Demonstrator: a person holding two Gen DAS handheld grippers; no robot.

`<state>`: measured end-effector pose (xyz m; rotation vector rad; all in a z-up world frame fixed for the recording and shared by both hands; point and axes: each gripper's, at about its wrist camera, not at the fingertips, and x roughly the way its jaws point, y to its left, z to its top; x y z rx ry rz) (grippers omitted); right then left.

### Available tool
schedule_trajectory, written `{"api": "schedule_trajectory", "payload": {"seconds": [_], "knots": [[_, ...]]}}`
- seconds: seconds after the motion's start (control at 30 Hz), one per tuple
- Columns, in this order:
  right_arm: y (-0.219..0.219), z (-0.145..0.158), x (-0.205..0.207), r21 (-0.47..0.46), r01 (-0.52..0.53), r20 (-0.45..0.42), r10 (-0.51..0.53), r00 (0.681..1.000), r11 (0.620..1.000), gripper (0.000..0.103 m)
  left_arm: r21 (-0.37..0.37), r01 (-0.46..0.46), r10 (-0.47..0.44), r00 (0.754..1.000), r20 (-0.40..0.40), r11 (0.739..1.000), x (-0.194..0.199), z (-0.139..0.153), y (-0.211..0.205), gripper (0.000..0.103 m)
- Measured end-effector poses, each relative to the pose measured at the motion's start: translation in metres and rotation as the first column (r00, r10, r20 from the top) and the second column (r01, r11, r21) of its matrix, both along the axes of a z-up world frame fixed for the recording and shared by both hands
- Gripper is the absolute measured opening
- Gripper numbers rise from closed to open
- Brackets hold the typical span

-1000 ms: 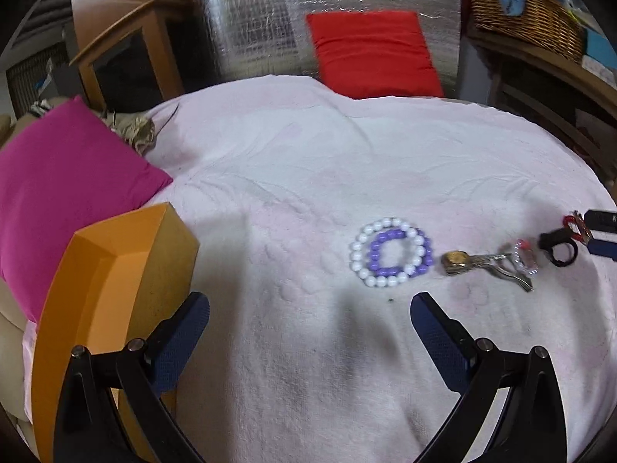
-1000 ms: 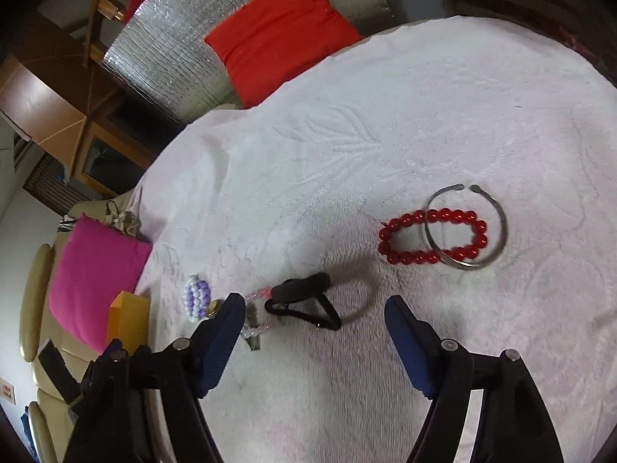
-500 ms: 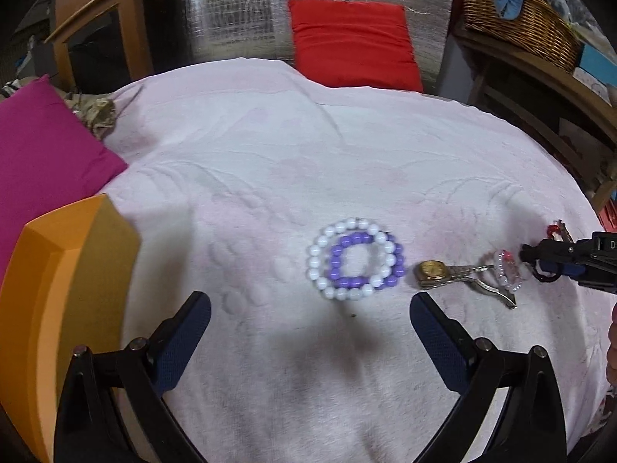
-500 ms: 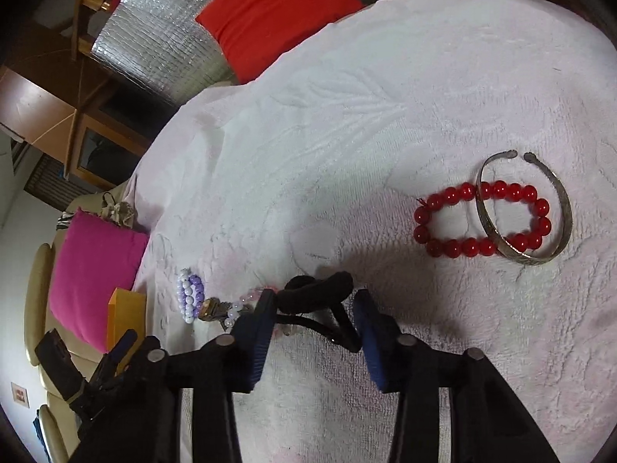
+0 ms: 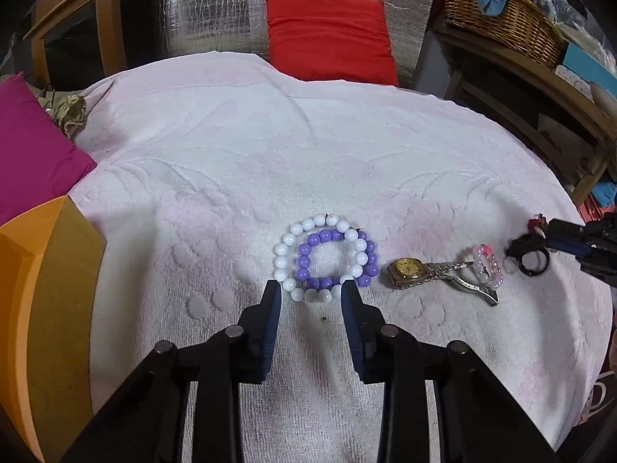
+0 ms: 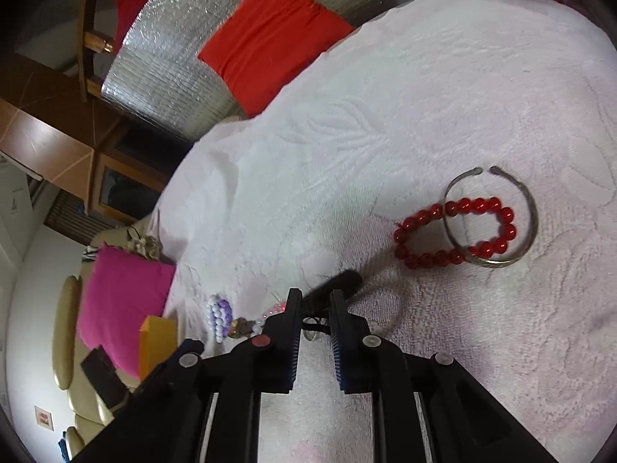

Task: Organize jewelry
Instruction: 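Grasp the white bead bracelet with the left tool while the right tool grasps the black hair tie, then lift the white bracelet and black hair tie and carry both over the orange box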

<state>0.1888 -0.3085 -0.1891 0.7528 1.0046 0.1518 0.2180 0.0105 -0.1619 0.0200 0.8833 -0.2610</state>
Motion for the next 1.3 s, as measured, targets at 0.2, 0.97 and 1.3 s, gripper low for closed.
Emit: {"api": "schedule_trajectory", "payload": {"seconds": [0.2,0.97,1.3], "knots": [[-0.01,0.013,-0.006,-0.064,0.037,0.012,-0.036,0.999,0.997,0.036,0.022,0.012,-0.013,0.999,0.033,1.0,0.004,0.001,-0.003,0.046],[0.015,-0.009,0.001,-0.083,-0.023,-0.024,0.021,0.999,0.996,0.016,-0.02,0.111,-0.111,0.993,-0.031,0.994,0.028,-0.025,-0.034,0.013],[0.0,0.008,-0.008,-0.081,0.037,0.039,-0.034,0.999,0.996,0.016,-0.077,0.059,-0.062,0.997,-0.034,0.995,0.027,-0.014,-0.019,0.006]]}}
